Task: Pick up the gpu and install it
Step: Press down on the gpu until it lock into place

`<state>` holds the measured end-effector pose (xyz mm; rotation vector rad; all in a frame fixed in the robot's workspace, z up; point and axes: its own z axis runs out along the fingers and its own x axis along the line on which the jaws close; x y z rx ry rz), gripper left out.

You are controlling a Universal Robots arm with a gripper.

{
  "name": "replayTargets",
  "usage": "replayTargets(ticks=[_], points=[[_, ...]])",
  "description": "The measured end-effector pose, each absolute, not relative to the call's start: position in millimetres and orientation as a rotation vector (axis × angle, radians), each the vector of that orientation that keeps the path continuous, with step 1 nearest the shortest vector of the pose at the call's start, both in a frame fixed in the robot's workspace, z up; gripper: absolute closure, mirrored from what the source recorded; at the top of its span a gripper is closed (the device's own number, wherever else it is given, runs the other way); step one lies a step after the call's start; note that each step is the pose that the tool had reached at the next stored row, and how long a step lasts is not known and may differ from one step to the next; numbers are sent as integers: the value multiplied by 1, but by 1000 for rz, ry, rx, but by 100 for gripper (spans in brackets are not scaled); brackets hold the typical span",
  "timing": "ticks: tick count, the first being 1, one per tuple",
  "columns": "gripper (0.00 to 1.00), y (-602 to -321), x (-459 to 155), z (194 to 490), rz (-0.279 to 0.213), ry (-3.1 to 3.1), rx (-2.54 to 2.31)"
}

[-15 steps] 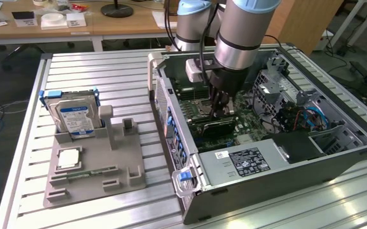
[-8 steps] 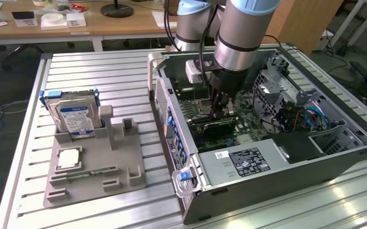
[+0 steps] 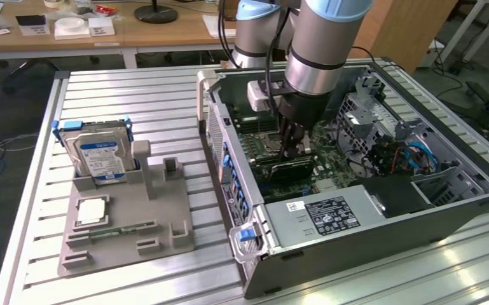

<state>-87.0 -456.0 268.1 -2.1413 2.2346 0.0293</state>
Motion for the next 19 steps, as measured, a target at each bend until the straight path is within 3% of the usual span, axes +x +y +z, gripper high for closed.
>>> replayTargets(ticks=[19], points=[[89,-456,-86,263,30,2235,-2141]])
